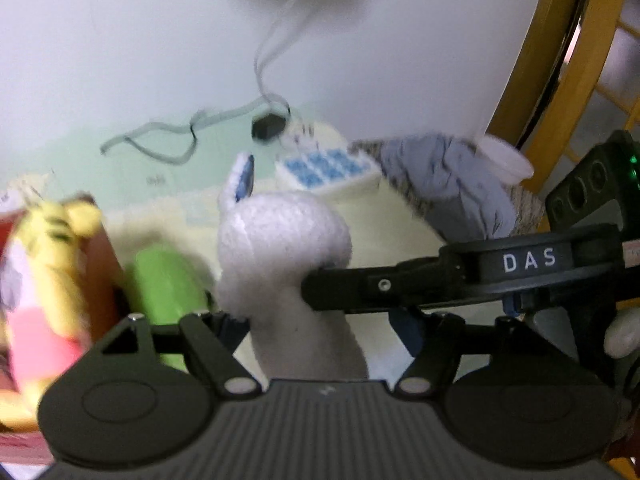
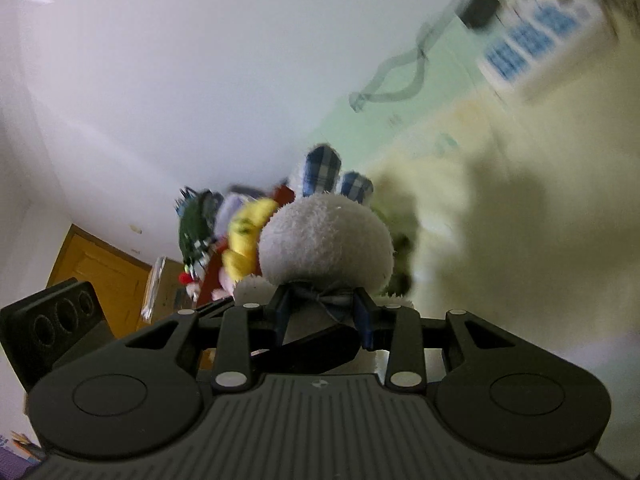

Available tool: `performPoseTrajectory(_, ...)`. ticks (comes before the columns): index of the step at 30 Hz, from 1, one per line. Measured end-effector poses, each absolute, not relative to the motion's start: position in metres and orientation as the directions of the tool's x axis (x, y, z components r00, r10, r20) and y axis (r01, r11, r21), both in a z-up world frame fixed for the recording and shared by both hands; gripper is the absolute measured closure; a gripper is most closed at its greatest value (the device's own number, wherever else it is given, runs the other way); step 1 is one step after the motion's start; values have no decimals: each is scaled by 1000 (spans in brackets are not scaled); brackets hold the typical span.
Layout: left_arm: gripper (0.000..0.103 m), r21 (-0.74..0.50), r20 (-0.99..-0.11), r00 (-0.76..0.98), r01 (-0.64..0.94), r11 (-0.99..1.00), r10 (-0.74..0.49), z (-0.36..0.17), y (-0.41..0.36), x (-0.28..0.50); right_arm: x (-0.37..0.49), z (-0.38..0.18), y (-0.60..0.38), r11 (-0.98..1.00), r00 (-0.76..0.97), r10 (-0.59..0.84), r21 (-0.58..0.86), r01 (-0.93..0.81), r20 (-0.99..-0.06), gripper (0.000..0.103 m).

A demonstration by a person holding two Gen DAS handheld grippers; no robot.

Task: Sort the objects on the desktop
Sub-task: 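Carry the plaid-bow bunny to the red box and lower it inside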

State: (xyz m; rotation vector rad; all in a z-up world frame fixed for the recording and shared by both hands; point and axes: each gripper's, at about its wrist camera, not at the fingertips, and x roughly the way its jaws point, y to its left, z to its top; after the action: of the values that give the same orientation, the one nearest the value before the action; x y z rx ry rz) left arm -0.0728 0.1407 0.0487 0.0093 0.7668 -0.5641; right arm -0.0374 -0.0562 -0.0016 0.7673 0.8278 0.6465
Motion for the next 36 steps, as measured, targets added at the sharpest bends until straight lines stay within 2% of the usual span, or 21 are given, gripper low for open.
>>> performPoseTrajectory(7,31,-137,-574,692,446,885,-438,92,216,-91,-42,46,10,548,559,772,762,-343,-303,66)
performPoseTrajectory(14,31,-116,-560,753,342,933,-346,100,308,-95,-22,55,106,500,493,828,747,-438,-266,66)
performPoseTrajectory(18,31,-110,-575,761,292,950,-300,92,351,-87,-9,47,160,483,455,848,748,-455,-271,66)
performPoseTrajectory(26,30,-62,-641,732,250,966,-230,64,405,-65,5,20,234,523,444,829,750,-404,-339,66)
performPoseTrajectory(31,32,-27,-659,727,236,971,-195,58,421,-67,9,10,255,558,447,808,741,-374,-383,66)
performPoseTrajectory(36,32,-52,-672,715,213,976,-192,52,441,-62,11,0,267,546,428,816,762,-349,-389,66)
